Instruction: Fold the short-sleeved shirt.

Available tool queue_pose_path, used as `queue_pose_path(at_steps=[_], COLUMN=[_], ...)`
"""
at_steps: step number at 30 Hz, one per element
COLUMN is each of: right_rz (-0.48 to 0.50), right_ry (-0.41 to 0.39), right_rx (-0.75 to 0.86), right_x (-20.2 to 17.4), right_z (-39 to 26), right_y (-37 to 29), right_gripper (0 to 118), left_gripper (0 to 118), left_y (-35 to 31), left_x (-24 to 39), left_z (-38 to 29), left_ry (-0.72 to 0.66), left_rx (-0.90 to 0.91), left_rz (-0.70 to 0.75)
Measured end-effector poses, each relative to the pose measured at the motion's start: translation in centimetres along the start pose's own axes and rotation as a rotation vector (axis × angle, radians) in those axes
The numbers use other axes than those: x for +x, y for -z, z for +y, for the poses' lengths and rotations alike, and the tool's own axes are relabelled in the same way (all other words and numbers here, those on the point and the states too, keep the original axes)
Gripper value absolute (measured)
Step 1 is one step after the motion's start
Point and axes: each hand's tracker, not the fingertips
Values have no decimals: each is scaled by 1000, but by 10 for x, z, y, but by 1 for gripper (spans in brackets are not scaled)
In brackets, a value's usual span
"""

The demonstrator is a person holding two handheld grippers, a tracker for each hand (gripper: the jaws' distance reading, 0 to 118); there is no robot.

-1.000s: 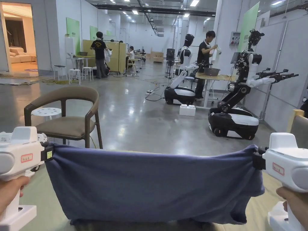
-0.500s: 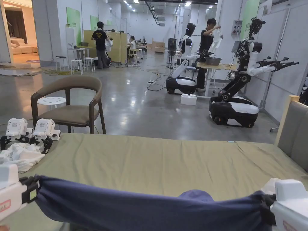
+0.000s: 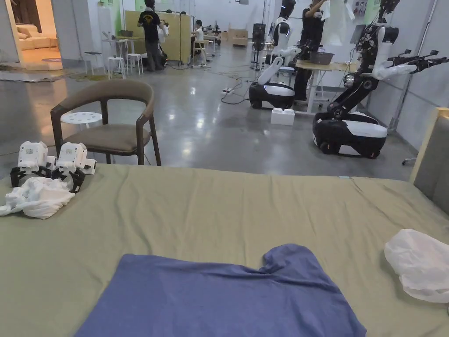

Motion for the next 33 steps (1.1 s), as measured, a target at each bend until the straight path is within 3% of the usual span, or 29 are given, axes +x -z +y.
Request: queue_pose_path(at_steps=[5, 12, 13, 14, 16, 17, 22, 26, 30, 33], right_rz=[8, -38, -51, -58, -71, -62, -46, -80, -18, -21], right_ry=[-20, -13, -17, -14, 4, 20, 117, 127, 192, 202], right_rx=[-97, -155, -149, -141, -101, -65, 95, 195, 328, 453], right_x=[-10, -16, -15, -15, -15, -15, -18, -26, -33, -48], right_z=[-19, -23, -20, -17, -10, -5, 19, 34, 42, 48], right_y=[17, 24, 22, 19, 13, 11, -4, -19, -24, -22], right_gripper=[6, 35, 52, 57, 57, 57, 58, 58, 55, 46], left_gripper=[7, 18, 26, 35, 54, 57, 57, 55, 35, 16], left_y=[19, 23, 23, 21, 12, 10, 4, 4, -1, -6], left_x=[1, 4, 5, 6, 16, 20, 47, 74, 98, 115], left_z=[-8, -10, -8, -5, 1, 6, 29, 44, 54, 61], left_ry=[60, 75, 77, 81, 81, 79, 84, 96, 98, 142], left_rx=[-96, -160, -158, -146, -110, -83, 73, 148, 253, 335], left_rz=[31, 50, 58, 64, 71, 64, 6, -24, -85, -72])
